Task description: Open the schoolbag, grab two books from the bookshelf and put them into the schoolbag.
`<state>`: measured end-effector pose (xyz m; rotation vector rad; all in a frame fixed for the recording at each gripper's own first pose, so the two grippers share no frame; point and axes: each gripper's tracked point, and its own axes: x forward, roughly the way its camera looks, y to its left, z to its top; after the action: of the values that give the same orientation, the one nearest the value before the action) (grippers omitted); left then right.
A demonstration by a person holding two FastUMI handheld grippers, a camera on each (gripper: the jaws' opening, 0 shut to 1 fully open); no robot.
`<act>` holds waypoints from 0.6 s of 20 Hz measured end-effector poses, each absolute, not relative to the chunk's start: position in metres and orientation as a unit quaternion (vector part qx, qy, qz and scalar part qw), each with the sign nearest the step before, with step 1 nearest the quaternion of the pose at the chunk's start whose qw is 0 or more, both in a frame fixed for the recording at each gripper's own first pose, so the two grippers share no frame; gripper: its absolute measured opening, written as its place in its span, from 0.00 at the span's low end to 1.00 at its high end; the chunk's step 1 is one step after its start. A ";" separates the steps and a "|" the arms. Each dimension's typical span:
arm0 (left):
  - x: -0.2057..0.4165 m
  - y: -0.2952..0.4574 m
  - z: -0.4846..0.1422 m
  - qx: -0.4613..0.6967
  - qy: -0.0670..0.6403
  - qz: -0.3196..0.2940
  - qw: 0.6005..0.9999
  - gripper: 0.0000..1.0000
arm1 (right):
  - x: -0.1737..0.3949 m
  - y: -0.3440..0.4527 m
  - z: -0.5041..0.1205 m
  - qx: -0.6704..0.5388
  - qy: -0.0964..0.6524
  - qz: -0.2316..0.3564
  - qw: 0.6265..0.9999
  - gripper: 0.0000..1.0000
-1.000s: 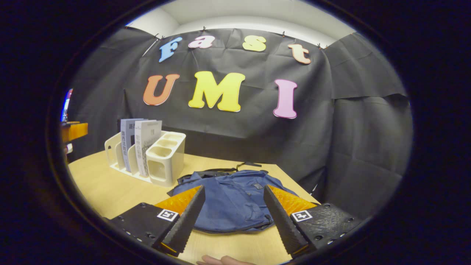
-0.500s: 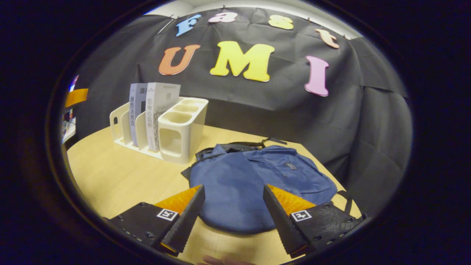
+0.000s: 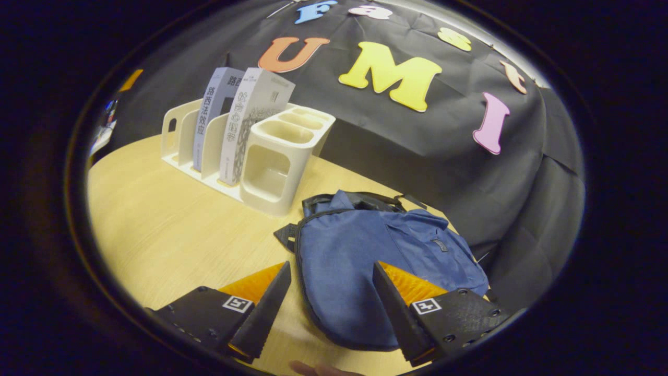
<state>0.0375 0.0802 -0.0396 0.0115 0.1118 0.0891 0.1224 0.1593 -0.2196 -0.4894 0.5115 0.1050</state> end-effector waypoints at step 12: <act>0.041 0.077 -0.049 0.010 0.072 0.044 0.996 0.97 | 0.141 0.139 -0.209 -0.347 0.259 -0.029 0.901 0.85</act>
<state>0.0414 0.0766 -0.0491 0.0191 0.1436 0.0885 0.1412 0.1394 -0.2094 -0.7188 0.5364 -0.0604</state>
